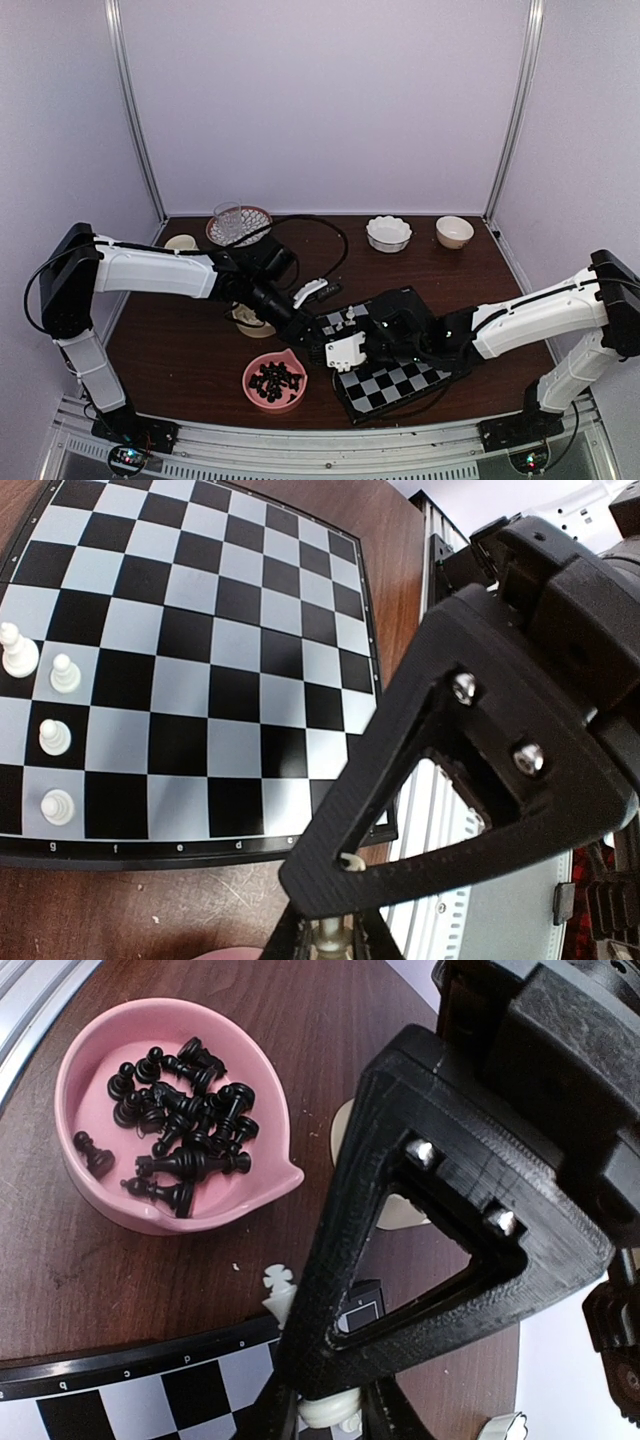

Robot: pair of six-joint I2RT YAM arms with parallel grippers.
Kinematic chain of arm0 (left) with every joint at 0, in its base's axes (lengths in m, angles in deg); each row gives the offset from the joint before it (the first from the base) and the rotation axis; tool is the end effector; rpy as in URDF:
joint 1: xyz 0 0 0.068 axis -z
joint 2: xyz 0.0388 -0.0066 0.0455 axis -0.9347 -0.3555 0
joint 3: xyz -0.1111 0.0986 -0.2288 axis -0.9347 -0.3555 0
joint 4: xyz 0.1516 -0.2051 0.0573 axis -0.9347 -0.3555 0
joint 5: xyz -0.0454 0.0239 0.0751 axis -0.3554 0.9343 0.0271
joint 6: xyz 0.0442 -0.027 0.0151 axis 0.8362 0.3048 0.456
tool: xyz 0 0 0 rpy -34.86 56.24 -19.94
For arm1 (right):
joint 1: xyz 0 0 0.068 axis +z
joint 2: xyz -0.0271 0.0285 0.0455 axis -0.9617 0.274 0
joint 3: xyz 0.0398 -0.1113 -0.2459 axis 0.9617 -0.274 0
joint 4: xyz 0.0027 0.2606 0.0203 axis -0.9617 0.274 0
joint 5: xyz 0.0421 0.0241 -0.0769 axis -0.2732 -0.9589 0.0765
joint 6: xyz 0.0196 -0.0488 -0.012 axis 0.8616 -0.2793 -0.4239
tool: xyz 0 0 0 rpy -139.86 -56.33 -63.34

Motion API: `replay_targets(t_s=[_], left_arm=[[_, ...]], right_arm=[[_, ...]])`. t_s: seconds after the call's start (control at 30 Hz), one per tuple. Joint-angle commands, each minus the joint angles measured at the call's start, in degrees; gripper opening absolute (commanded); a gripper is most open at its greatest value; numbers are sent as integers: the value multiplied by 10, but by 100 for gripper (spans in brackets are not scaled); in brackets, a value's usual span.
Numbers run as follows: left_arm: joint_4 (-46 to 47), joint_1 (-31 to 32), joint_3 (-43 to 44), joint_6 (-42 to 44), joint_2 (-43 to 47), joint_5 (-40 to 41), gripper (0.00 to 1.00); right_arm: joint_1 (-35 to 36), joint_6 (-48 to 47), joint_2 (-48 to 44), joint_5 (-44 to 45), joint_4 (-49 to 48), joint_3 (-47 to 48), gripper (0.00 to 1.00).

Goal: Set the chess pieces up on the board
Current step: Pass from the left arm to the right, then pass from the right arm to the left

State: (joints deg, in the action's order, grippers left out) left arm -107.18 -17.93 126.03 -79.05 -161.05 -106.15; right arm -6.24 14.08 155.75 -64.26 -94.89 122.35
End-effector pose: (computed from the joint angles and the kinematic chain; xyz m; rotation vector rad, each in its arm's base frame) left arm 0.2084 -0.2986 0.1980 1.2288 2.3938 -1.3592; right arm 0.1208 0.2960 0.1962 -1.8180 1.1499 0.1927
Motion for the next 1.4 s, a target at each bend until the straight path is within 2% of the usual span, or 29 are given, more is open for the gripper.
replay_targets(t_s=[0.0, 0.1, 0.3, 0.4, 0.67, 0.87, 1.0, 1.13, 1.37], left_arm=[[11, 4, 15, -2, -2, -12, 14], [16, 4, 10, -4, 3, -7, 21], [61, 4, -32, -12, 53, 16, 50], [91, 3, -57, -15, 82, 24, 59], [226, -5, -149, -42, 181, 52, 62], [310, -9, -240, -30, 294, 118, 62], [359, -8, -284, -1, 341, 149, 62], [459, -5, -341, 42, 359, 136, 61], [578, 9, -410, 110, 380, 200, 62]], right_arm=[[5, 6, -2, 20, -4, 13, 19], [5, 10, -5, 24, -3, 12, 16], [5, 23, -8, 32, -3, 11, 12], [4, 31, -11, 34, -2, 10, 12], [-2, 82, -50, 5, -8, 1, 12], [-13, 157, -81, -37, -28, -4, 12], [-22, 213, -88, -75, -49, -4, 12], [-30, 268, -81, -108, -56, 6, 12], [-41, 372, -84, -153, -99, 5, 11]])
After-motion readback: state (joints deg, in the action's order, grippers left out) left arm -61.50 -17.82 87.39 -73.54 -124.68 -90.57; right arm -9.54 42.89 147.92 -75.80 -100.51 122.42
